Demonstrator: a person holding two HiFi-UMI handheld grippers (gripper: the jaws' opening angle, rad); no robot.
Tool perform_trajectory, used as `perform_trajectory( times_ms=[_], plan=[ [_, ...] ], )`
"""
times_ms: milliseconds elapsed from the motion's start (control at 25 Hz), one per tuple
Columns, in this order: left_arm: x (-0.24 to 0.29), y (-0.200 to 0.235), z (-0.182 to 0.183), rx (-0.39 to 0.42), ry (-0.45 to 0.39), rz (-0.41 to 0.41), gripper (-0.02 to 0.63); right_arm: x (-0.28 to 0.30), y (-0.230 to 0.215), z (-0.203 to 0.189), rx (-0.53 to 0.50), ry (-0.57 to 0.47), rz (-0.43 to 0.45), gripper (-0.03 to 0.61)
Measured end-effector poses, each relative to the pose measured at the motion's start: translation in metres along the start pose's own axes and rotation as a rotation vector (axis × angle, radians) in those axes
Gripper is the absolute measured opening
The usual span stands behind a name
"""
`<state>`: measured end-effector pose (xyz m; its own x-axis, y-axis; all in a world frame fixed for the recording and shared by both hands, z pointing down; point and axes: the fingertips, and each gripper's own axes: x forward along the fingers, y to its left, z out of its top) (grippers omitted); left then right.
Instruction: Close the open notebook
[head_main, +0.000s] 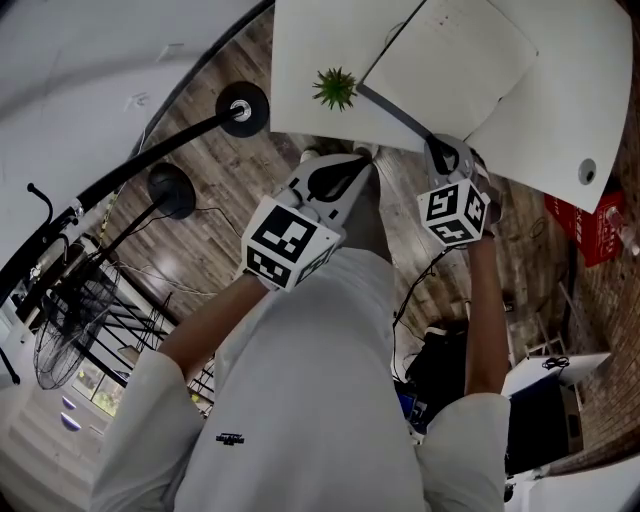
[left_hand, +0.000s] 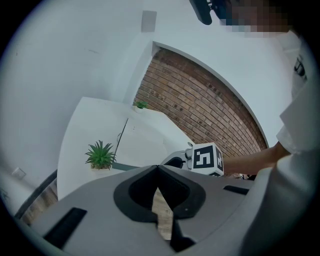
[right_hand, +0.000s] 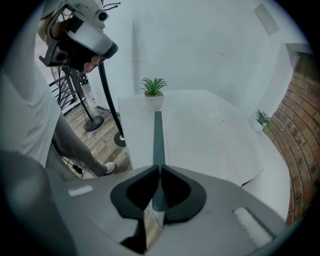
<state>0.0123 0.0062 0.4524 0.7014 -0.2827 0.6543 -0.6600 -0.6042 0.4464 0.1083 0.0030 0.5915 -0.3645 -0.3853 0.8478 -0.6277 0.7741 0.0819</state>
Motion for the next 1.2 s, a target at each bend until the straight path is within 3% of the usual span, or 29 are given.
perform_trajectory(
  times_ms=[240,440,640,760,880,1200],
  plan=[
    [0.000,0.000,0.002,0.003,-0.006,-0.002,0.009,-0.002,0.003,-0.005,0.000,0.030,0.040,0.063],
    [-0.001,0.001,0.003,0.002,-0.008,-0.002,0.009,-0.001,0.008,-0.010,-0.067,0.072,0.062,0.067],
    [-0.003,0.003,0.000,-0.003,-0.005,0.003,0.009,0.000,0.008,-0.009,-0.070,0.099,0.086,0.054],
    [-0.003,0.002,0.002,0.000,-0.012,-0.004,0.009,0.000,0.009,-0.009,-0.082,0.108,0.071,0.010],
    [-0.004,0.002,0.002,0.001,-0.012,-0.004,0.009,0.000,0.009,-0.010,-0.101,0.119,0.049,0.008],
    [-0.010,0.007,0.003,0.003,-0.017,0.001,0.009,-0.012,0.006,0.000,-0.004,0.073,0.047,0.006]
  ],
)
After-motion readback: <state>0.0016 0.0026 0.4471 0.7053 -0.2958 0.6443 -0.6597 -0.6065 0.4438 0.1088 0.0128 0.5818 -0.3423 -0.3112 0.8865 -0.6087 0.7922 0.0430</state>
